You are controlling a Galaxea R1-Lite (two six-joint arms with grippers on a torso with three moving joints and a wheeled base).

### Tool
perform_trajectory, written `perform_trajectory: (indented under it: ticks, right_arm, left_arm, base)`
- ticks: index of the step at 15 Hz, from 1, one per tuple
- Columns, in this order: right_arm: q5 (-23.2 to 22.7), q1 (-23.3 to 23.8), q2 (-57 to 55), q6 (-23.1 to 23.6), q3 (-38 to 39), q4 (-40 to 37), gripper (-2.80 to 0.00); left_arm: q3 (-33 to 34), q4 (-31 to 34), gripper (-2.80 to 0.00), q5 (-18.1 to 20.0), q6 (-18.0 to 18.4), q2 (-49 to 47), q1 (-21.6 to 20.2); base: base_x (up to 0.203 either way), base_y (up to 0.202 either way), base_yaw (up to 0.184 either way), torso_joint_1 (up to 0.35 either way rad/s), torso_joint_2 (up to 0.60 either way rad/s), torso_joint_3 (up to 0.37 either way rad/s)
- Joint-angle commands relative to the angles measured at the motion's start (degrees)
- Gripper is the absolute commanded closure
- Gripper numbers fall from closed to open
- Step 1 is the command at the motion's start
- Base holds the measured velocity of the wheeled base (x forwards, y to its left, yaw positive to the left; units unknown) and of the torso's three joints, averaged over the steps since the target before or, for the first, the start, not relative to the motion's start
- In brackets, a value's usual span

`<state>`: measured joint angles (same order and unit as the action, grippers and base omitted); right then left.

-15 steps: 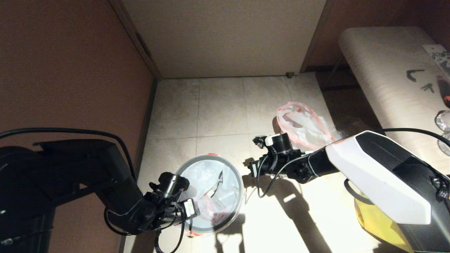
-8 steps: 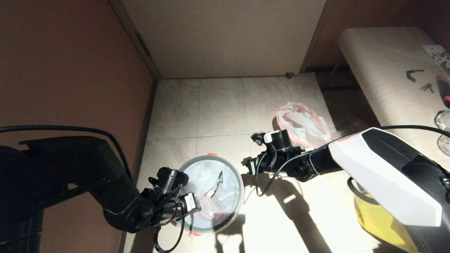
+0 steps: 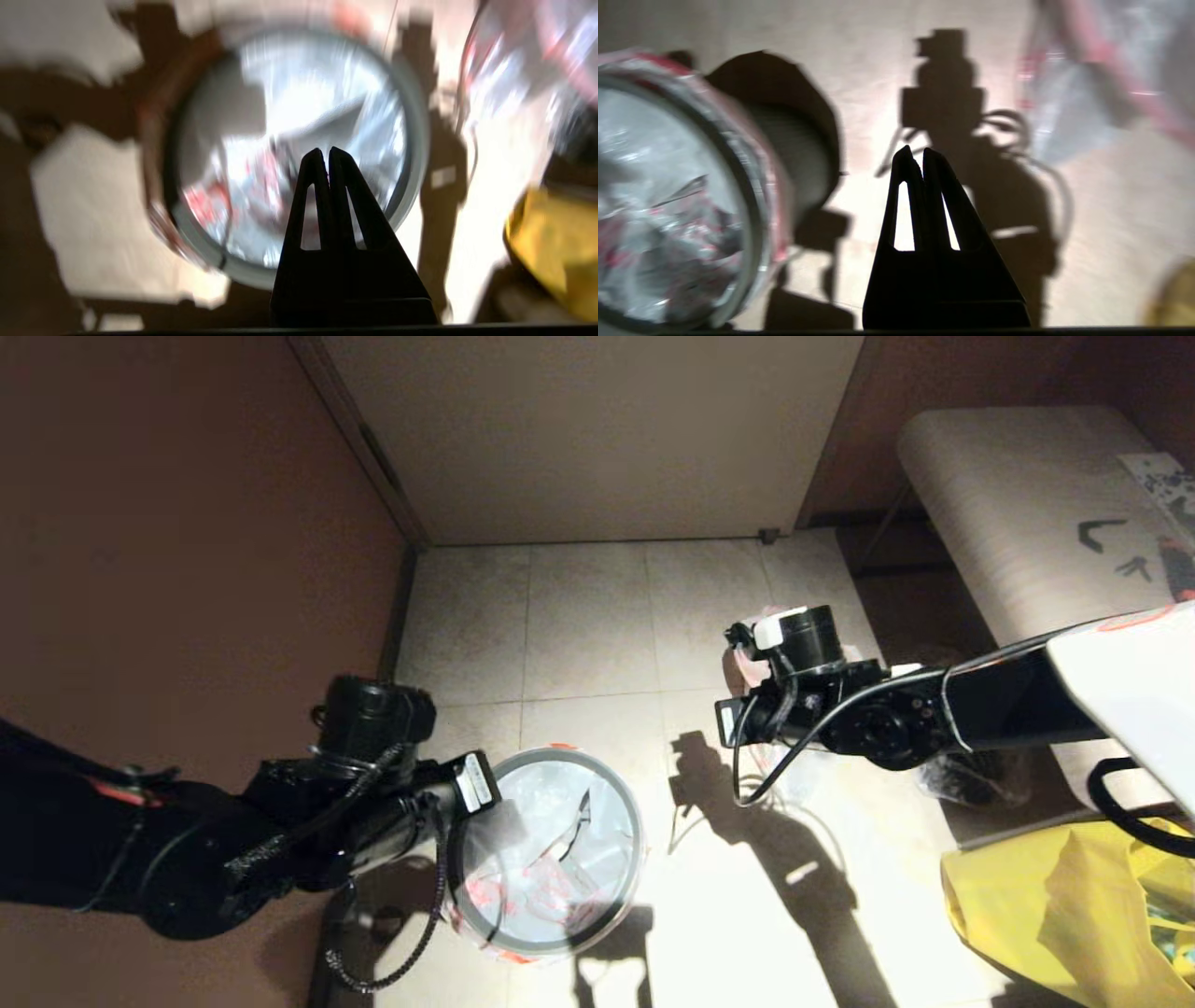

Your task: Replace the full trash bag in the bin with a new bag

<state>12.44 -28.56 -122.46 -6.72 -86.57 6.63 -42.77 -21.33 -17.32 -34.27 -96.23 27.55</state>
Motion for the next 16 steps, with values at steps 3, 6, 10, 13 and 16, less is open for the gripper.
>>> perform_trajectory:
  ticks: [3, 6, 10, 13, 16]
  right_arm:
    - [7.7, 5.2, 12.4, 0.8, 6.1, -2.1, 0.00]
    - [11.9, 8.6, 18.9, 0.2, 10.6, -2.4, 0.00]
    - [12.5, 8.7, 31.3, 0.0, 21.4, -2.4, 0.00]
    - [12.6, 8.7, 39.9, -0.1, 29.9, -2.1, 0.00]
    - [12.6, 8.3, 45.8, -1.7, 35.1, -2.3, 0.00]
  left_arm:
    - [-1.4, 2.6, 0.00, -8.1, 4.4, 13.3, 1.9]
    - [-1.1, 8.2, 0.00, -13.6, 5.6, 20.6, 4.7]
    - [2.0, 13.1, 0.00, -19.6, 7.1, 28.6, 7.9]
    - [5.9, 13.4, 0.00, -22.0, 11.5, 35.6, 6.5]
    - [11.3, 13.1, 0.00, -22.4, 14.9, 42.6, 3.6]
  base:
    - [0.000, 0.000, 0.000, 0.000, 0.00, 0.000]
    - [0.000, 0.000, 0.000, 0.000, 0.00, 0.000]
    - [0.000, 0.000, 0.000, 0.000, 0.00, 0.000]
    - [0.000, 0.000, 0.000, 0.000, 0.00, 0.000]
    - [0.000, 0.000, 0.000, 0.000, 0.00, 0.000]
